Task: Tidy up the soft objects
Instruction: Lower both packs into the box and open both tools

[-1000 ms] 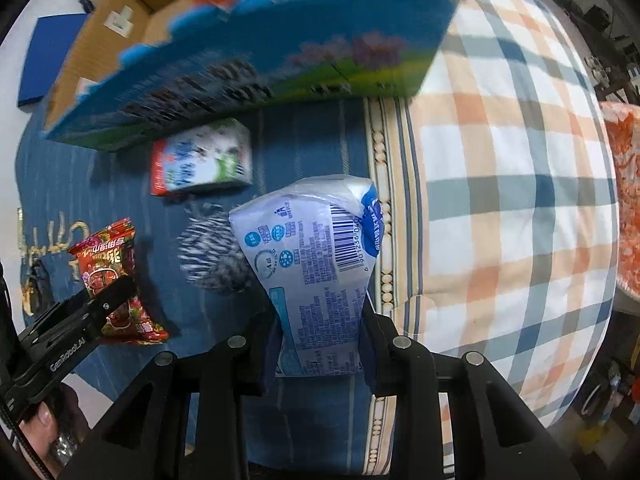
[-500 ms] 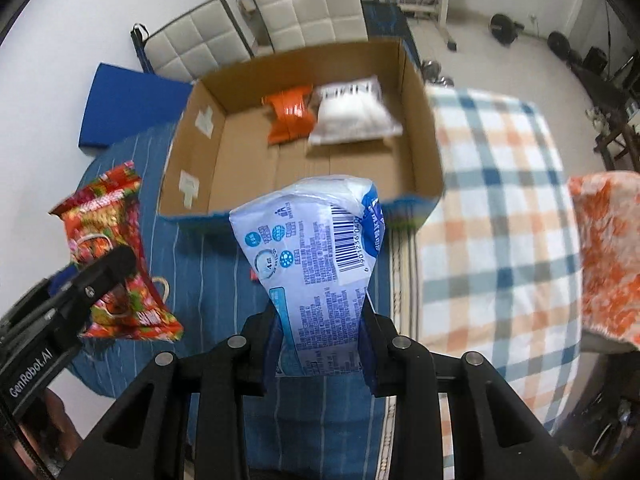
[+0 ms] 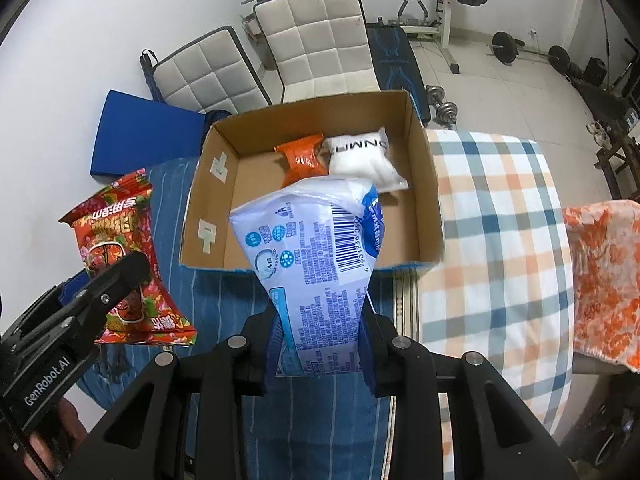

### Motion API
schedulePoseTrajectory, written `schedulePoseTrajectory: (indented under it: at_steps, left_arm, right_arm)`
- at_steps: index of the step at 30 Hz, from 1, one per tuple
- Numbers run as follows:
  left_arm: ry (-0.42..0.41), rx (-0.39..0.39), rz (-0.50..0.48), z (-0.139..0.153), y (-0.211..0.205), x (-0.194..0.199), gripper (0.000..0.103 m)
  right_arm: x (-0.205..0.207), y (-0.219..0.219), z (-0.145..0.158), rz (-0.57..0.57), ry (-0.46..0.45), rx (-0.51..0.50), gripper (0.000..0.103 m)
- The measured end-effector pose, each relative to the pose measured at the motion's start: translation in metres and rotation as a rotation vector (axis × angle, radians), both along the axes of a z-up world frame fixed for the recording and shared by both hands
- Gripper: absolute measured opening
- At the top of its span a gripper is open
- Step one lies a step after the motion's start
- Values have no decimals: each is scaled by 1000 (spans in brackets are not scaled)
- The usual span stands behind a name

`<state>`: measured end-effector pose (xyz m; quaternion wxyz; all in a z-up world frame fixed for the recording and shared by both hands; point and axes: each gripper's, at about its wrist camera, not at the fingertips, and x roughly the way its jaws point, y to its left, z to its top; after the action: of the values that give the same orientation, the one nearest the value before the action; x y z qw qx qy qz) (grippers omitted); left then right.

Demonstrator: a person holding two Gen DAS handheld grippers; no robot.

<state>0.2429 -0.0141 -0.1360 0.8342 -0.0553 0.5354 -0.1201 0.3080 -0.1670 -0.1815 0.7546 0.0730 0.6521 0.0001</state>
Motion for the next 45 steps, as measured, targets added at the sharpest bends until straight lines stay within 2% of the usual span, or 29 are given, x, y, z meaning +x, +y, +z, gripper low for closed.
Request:
schedulePoseTrajectory:
  at_steps: [8, 12, 15, 20, 25, 28, 37, 41, 45]
  left_arm:
    - [11, 33, 14, -14, -8, 43, 49]
    - [42, 37, 17, -32, -14, 74, 49]
    - [92, 36, 18, -53, -18, 104, 49]
    - [207, 47, 14, -106, -25, 154, 50]
    - [328, 94, 7, -167, -32, 193, 50]
    - [363, 128, -4, -193, -37, 208, 50]
    - [392, 190, -53, -224, -58, 228, 50]
    - [404, 179, -54, -232, -57, 233, 50]
    - [420, 159, -42, -236, -53, 235, 52]
  right_arm:
    - [44, -7, -12, -6, -2, 19, 35]
    - [72, -12, -34, -8, 22, 13, 35]
    - [91, -18, -61, -15, 65, 10, 35]
    - [114, -27, -125, -28, 181, 5, 35]
    - [124, -34, -188, -38, 300, -19, 35]
    - [126, -34, -211, -35, 336, -36, 35]
    - [130, -29, -248, -24, 398, -42, 35]
    - [137, -27, -254, -26, 403, -48, 35]
    - [142, -39, -258, -41, 408, -32, 41]
